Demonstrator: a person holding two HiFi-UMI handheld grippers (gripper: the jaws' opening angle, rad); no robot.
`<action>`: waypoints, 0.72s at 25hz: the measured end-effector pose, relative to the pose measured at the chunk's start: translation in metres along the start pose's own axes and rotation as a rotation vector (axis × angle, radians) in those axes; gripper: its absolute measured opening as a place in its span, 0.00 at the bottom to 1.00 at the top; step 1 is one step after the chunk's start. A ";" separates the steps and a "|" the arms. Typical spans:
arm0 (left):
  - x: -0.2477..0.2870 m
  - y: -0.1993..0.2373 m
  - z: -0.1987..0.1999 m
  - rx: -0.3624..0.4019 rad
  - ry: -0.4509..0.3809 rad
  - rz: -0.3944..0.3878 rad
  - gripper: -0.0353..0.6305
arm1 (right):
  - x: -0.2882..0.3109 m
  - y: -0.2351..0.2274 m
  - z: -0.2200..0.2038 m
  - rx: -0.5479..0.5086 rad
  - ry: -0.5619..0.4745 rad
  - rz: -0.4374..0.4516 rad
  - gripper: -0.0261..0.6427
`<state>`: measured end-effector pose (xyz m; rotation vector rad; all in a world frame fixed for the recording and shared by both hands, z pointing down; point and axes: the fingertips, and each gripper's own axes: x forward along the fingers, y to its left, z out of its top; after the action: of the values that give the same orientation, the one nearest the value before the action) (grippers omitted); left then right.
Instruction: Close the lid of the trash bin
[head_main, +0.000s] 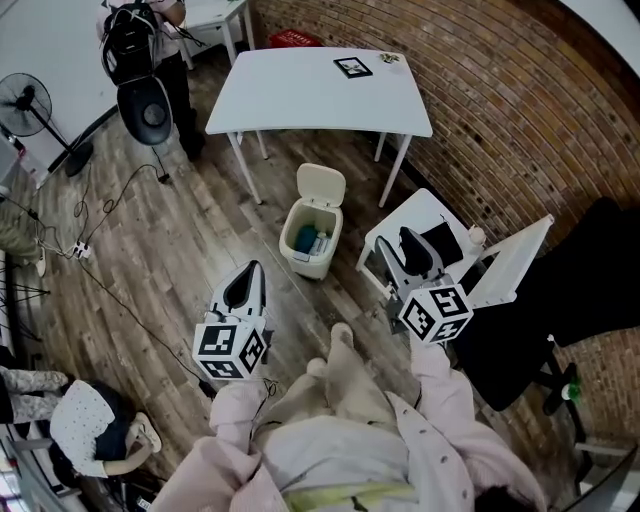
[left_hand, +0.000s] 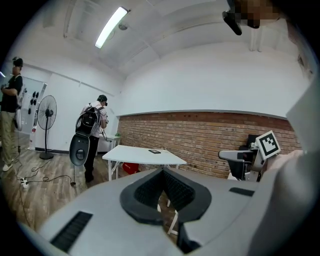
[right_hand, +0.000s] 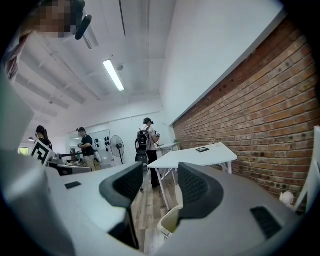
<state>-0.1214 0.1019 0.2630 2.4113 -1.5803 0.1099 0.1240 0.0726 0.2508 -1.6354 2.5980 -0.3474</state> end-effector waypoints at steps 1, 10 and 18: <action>0.006 0.001 -0.002 -0.002 0.009 0.000 0.04 | 0.006 -0.005 -0.002 0.002 0.007 0.000 0.34; 0.082 0.029 -0.014 -0.035 0.084 0.030 0.04 | 0.085 -0.050 -0.022 0.027 0.081 0.018 0.34; 0.156 0.065 -0.028 -0.087 0.144 0.078 0.04 | 0.173 -0.087 -0.047 0.001 0.196 0.069 0.34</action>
<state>-0.1147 -0.0540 0.3322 2.2243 -1.5802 0.2197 0.1169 -0.1107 0.3286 -1.5808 2.7844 -0.5300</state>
